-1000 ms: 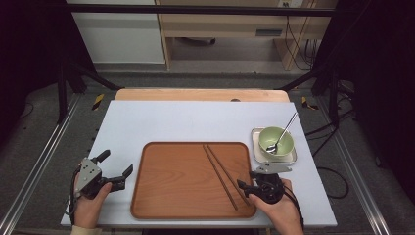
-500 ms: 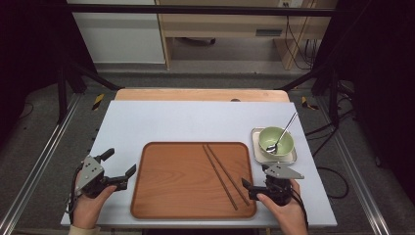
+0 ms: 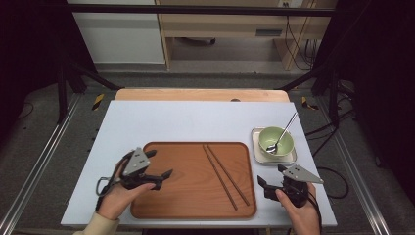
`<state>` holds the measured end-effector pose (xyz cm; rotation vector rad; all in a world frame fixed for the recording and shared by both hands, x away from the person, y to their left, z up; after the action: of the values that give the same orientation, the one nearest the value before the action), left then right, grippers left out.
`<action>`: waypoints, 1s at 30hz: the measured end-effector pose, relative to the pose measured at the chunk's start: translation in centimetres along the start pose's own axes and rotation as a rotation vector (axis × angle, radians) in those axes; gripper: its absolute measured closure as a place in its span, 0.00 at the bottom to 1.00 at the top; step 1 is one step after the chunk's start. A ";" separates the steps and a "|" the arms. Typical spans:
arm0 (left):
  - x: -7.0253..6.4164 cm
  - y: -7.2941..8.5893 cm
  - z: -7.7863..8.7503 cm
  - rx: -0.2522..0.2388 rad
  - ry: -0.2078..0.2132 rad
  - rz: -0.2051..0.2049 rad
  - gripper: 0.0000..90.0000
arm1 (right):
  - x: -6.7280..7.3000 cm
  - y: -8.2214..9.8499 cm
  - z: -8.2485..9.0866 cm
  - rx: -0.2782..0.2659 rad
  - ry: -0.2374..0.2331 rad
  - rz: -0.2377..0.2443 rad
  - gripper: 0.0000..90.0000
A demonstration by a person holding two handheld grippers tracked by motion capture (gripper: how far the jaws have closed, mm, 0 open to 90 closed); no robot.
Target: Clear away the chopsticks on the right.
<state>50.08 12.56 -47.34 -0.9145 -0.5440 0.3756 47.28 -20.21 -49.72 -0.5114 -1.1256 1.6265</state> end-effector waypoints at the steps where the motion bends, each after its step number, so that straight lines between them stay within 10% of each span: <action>1: -0.4 -0.4 -0.8 0.005 0.018 -0.004 0.18 | -0.1 0.0 0.1 -0.006 0.001 0.006 0.18; 9: -2.4 -2.6 -5.4 0.050 0.088 -0.015 0.35 | -0.5 -0.2 0.3 -0.032 0.014 0.024 0.20; 22: -2.8 -2.4 -8.8 0.133 0.119 -0.023 0.91 | -0.7 -0.1 0.2 -0.023 0.025 -0.018 0.17; 30: -2.6 -1.5 -11.4 0.208 0.123 0.000 1.00 | -0.6 0.1 0.1 -0.007 0.016 -0.032 0.18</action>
<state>54.78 3.06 -52.48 -0.7315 -0.3837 0.3663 47.37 -20.82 -49.91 -0.5073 -1.1229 1.5887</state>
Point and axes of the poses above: each handheld gripper's, and its own axes: z roughly backward along the jaws, y roughly out of its underside, x roughly to its left, the point moved 10 cm from there along -z, roughly forward along the jaws, and after that the axes turned 11 degrees about -z, right-handed, at the moved point
